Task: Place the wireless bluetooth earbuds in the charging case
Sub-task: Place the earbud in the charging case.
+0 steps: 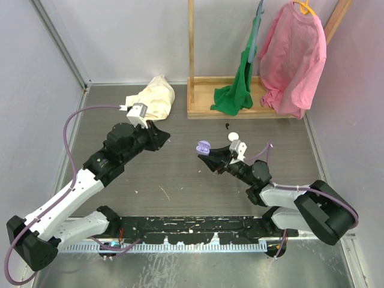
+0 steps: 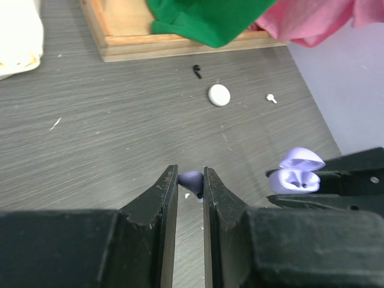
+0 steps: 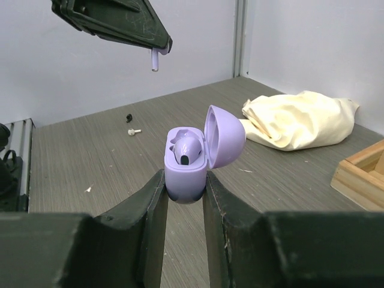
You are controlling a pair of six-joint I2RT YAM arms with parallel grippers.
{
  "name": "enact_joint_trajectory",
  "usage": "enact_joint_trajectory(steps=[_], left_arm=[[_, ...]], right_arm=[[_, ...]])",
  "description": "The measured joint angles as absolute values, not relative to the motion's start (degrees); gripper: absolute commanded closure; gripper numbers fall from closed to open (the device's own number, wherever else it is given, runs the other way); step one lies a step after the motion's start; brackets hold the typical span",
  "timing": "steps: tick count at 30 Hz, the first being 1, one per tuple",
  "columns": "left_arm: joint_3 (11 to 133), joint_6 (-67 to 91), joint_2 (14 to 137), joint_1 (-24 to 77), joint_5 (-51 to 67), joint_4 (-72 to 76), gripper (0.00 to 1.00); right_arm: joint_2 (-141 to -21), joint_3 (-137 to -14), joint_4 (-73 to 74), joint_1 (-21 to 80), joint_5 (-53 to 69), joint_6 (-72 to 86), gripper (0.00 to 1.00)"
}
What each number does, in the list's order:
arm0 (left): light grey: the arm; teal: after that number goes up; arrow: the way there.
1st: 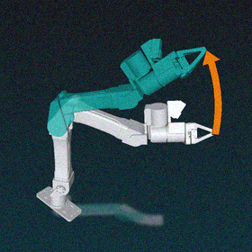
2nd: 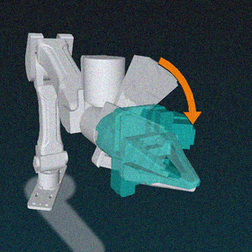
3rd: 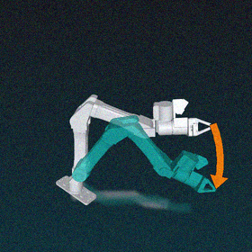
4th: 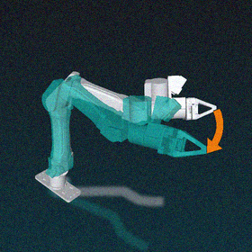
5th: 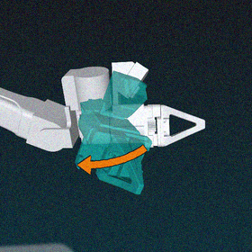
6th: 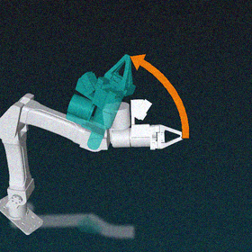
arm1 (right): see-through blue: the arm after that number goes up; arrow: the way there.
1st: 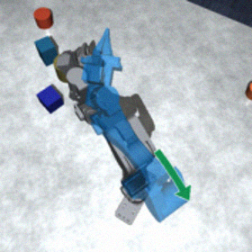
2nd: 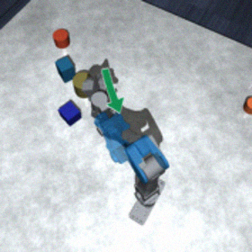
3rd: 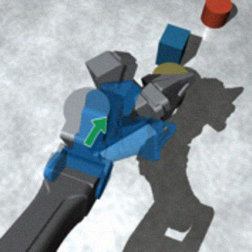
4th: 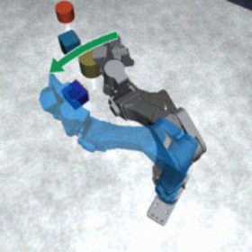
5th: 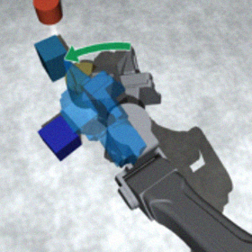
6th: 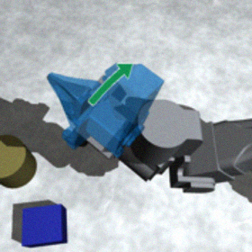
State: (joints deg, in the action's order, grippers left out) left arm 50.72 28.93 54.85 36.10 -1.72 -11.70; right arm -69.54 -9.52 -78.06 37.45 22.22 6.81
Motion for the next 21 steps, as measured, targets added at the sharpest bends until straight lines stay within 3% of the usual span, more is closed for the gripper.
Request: enact_joint_trajectory(steps=[21], left_arm=[[50.3,24.3,57.8,51.0,-3.3,-2.9,0.89]], right_arm=[[-72.4,-12.0,-80.1,37.5,25.2,7.5,0.99]])
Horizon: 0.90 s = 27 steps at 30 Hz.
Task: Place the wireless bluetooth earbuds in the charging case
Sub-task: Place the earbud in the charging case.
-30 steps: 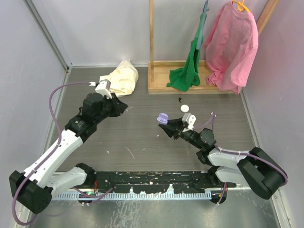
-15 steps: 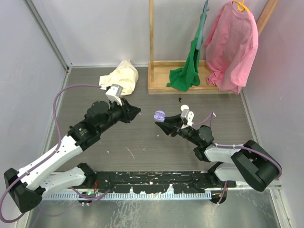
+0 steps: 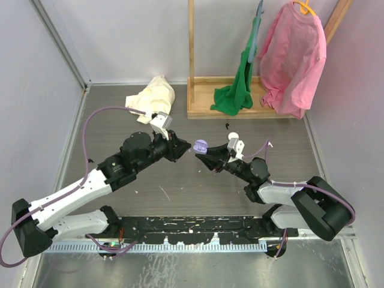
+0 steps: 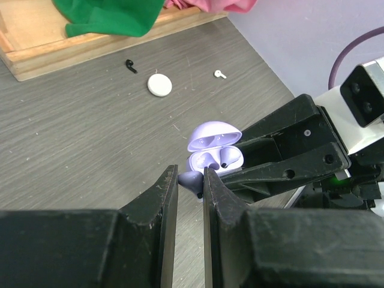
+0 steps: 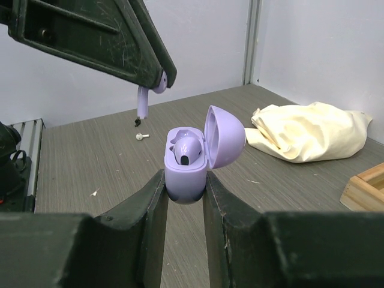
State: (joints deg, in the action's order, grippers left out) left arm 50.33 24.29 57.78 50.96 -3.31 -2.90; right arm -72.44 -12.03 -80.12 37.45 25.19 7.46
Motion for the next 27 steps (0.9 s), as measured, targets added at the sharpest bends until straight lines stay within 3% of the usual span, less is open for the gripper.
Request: enact_joint_trajectory(steps=[27], left_arm=[[50.5,18.7,62.4,57.6,-10.6,3.1,0.89]], right_arm=[[-71.6,-12.1,-80.1,37.5,25.6,6.1,0.99]])
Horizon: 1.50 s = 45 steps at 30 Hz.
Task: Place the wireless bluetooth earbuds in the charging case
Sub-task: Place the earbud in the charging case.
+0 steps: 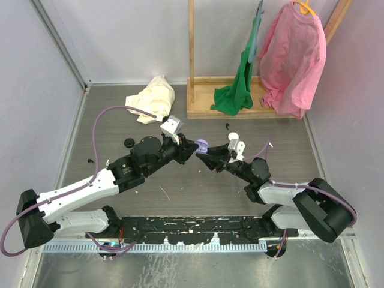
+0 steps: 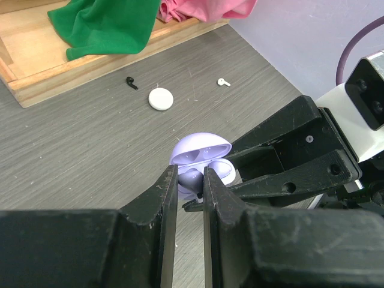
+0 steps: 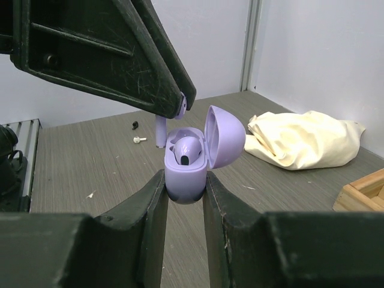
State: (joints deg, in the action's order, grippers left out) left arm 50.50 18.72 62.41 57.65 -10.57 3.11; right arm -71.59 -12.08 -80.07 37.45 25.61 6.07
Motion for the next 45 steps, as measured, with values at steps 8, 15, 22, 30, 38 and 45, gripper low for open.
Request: enact_joint_trajectory(steps=[8,15,22,30,38,45], left_arm=[[51.1,18.5,62.4,58.1,-10.8,3.6,0.89],[51.8,18.4,62.3,58.1,-10.7,4.0,0.88],[51.8,18.0,62.3,58.1,-11.0,4.0,0.88],[51.9,17.1,63.1,58.1,-11.4,4.2,0.88],[51.9,17.1,63.5,58.1,-11.4,4.5,0.88],[51.9,17.1,64.4,58.1,-11.3,4.5,0.88]], right_arm=[[-70.8,-12.1,-79.9,37.5,25.6,5.9,0.99],[-70.8,-12.1,-79.6,37.5,25.6,5.6,0.99],[-70.6,-12.1,-79.5,37.5,25.6,5.5,0.99],[-70.0,-12.1,-79.0,37.5,25.7,5.5,0.99],[-70.0,-12.1,-78.8,37.5,26.0,5.5,0.99],[-70.0,-12.1,-78.7,37.5,26.1,5.5,0.99]])
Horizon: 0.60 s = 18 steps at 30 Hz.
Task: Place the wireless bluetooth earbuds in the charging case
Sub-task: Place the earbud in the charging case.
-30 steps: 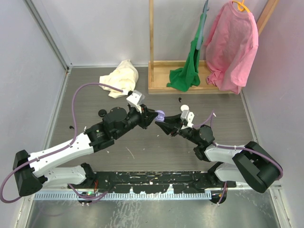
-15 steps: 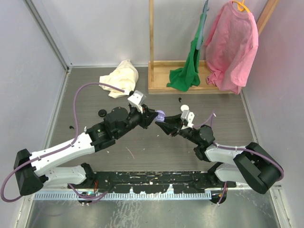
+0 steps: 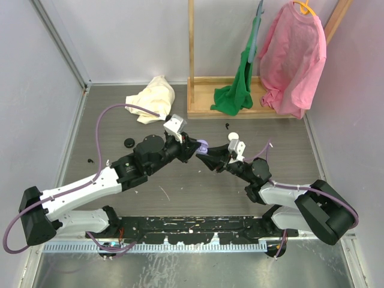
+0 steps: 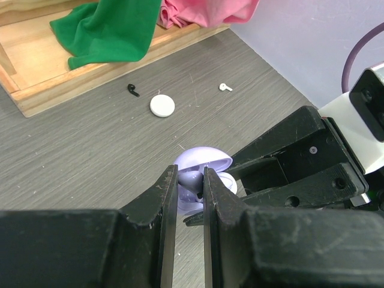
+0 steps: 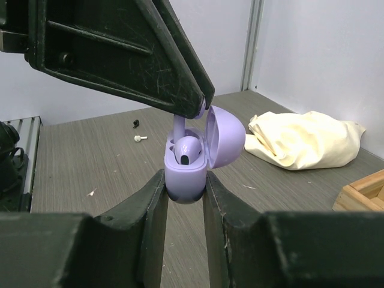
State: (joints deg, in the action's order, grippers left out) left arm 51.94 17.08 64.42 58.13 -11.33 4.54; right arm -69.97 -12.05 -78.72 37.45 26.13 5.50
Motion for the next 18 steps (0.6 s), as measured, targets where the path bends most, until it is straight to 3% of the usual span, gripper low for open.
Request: enact_joint_trajectory(steps=[18], left_arm=[[52.8,17.0,64.6,58.5,-10.9,2.4,0.74]], right_arm=[[-70.0,-12.1,-78.4,37.5,26.3,5.5,0.99]])
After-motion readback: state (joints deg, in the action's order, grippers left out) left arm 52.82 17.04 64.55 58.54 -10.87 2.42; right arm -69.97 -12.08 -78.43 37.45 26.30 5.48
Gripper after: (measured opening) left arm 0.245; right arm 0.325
